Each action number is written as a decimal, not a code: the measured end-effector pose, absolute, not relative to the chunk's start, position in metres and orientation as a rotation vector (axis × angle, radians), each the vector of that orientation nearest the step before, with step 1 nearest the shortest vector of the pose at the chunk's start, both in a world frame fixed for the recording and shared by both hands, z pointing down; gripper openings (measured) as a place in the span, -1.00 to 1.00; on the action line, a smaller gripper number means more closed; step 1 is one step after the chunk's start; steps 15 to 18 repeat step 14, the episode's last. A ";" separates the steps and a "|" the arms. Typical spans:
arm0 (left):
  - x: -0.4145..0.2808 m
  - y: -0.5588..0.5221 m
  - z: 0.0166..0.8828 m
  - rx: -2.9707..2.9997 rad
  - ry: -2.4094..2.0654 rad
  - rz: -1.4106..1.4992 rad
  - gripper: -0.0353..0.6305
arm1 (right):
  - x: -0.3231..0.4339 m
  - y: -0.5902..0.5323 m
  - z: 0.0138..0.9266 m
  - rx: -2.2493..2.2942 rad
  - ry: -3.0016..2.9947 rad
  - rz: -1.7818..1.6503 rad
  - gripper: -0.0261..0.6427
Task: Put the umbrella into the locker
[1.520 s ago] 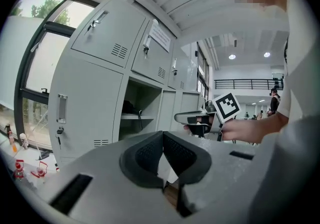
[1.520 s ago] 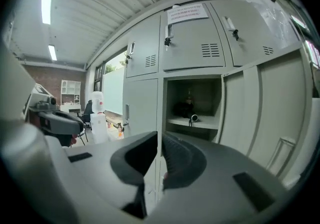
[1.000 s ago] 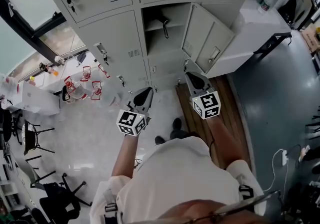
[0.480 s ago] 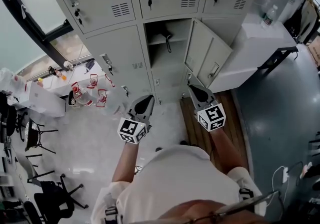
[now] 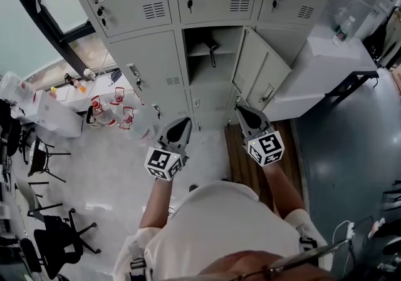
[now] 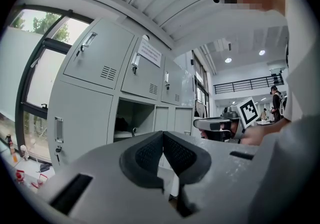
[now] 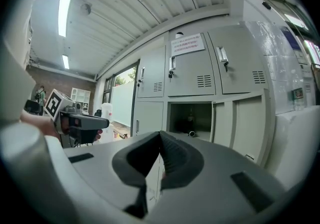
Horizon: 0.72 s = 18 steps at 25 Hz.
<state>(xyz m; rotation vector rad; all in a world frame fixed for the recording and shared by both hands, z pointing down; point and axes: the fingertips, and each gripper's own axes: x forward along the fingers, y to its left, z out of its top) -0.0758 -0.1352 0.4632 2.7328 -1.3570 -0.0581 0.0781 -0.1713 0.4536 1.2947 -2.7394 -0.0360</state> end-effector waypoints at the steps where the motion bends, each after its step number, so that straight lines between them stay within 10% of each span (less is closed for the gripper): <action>1: -0.075 -0.135 0.463 2.732 -1.360 -0.058 -0.88 | 0.078 -0.172 0.454 1.286 -2.742 -0.033 -0.91; 18: -0.061 -0.136 0.466 2.723 -1.363 -0.053 -0.88 | 0.088 -0.170 0.460 1.247 -2.734 -0.029 -0.91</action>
